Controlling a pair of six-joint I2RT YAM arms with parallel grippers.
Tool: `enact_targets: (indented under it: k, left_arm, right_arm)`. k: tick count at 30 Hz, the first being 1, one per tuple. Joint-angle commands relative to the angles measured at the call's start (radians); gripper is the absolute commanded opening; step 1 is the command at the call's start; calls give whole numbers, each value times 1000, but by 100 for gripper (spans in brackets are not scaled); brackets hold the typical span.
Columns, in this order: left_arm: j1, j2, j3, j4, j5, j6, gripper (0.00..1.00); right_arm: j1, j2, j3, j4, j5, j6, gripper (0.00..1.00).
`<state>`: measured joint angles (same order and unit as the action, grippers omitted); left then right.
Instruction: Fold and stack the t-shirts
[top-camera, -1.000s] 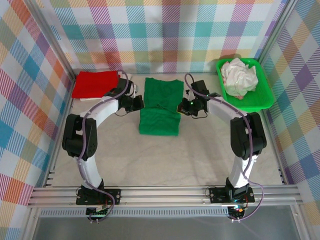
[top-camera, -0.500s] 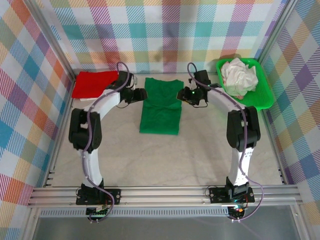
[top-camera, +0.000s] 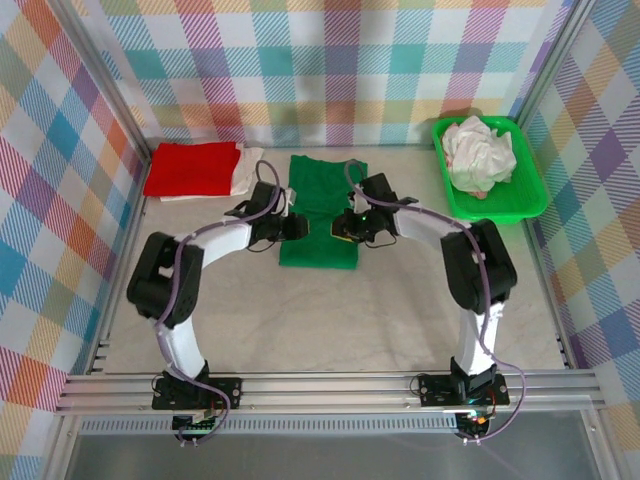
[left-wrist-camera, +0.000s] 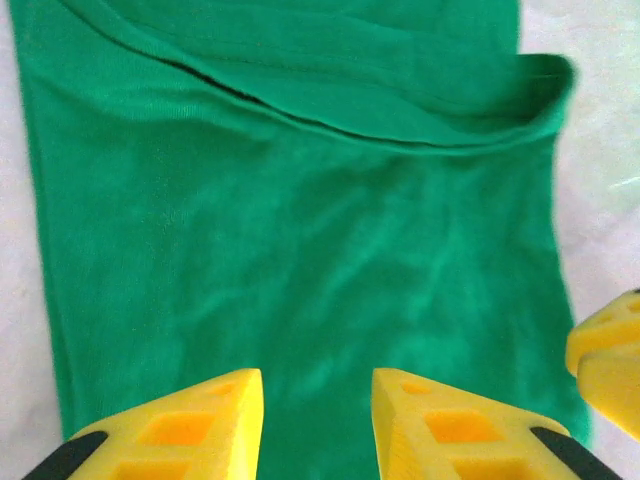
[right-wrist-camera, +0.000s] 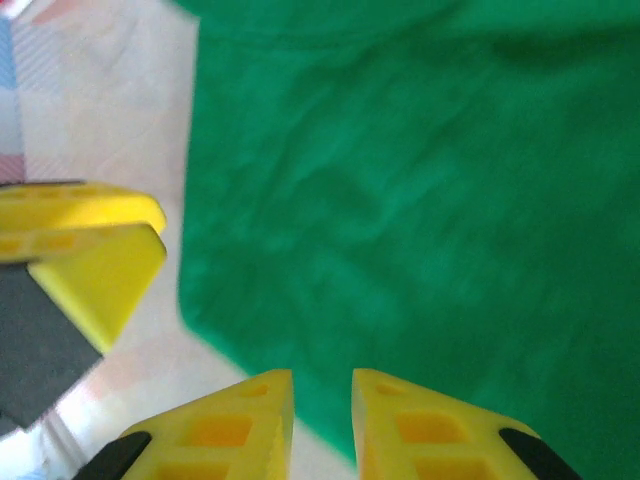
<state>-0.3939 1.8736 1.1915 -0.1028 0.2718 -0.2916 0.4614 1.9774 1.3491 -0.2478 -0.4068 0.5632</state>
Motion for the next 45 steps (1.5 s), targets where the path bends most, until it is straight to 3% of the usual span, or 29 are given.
enact_targets:
  k: [1, 7, 10, 13, 16, 19, 22, 28, 35, 41, 45]
  left_arm:
    - [14, 90, 139, 65, 15, 56, 33]
    - [60, 315, 426, -14, 26, 55, 32]
    - [89, 403, 558, -75, 24, 52, 32]
    - [115, 453, 640, -91, 0, 59, 33]
    - [140, 442, 703, -155, -3, 56, 33]
    - [139, 291, 585, -123, -32, 39, 34]
    - [115, 79, 340, -8, -50, -4, 35]
    - [34, -156, -95, 158, 21, -102, 22]
    - [6, -182, -345, 246, 32, -141, 14]
    - [7, -132, -457, 242, -42, -147, 5]
    - [4, -177, -542, 246, -45, -183, 3]
  right_arm:
    - [-14, 90, 135, 25, 50, -23, 22]
    - [-53, 229, 302, 27, 126, -10, 25]
    - [-92, 312, 405, 1, 101, 2, 25]
    - [-125, 359, 478, -20, 121, -4, 25]
    - [-154, 366, 531, -34, 58, 5, 25]
    - [-145, 262, 469, -40, 7, -9, 26]
    - [-112, 83, 260, 27, -55, 15, 26]
    - [7, -138, -128, 181, -160, 82, 16]
    - [63, -136, -360, 301, -156, 148, 11]
    - [63, -72, -421, 308, -123, 110, 8]
    - [63, -122, -479, 322, -112, 122, 7]
